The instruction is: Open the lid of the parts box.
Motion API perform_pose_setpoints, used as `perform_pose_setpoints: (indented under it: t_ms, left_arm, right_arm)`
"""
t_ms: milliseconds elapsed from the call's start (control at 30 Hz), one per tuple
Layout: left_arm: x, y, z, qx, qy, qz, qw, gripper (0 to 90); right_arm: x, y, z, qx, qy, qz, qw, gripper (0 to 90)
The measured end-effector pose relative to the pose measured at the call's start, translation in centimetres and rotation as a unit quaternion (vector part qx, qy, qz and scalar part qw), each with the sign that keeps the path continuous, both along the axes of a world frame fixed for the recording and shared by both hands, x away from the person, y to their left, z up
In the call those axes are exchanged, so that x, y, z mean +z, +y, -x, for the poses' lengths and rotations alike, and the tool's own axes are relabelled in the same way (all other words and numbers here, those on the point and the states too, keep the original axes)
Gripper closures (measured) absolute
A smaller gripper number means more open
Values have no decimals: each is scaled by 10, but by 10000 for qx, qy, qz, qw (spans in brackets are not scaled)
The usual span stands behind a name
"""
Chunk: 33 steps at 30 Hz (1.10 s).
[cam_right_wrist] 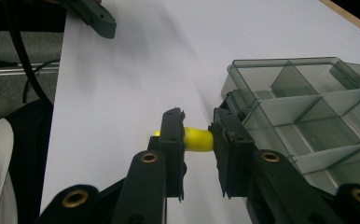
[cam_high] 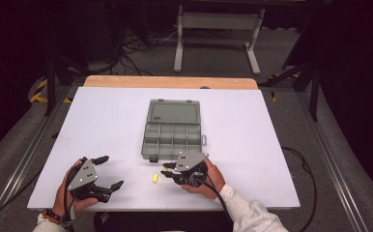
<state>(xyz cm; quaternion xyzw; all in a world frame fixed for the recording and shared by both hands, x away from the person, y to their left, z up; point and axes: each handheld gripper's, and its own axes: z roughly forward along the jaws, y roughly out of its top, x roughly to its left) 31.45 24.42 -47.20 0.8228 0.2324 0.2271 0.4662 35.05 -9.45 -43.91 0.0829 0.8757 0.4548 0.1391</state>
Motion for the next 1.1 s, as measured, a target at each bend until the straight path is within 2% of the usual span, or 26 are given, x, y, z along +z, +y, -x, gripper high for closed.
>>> perform_pose_setpoints:
  t_ms: [667,1100]
  left_arm:
    - [1,1,1,3,-22,0,10000,68]
    - [1,1,1,-3,-14,8,10000,68]
  right_arm:
    - [14,-19,-10,-387,-223,-295,9986,748]
    - [26,-39,-23,-813,-373,-534,9946,752]
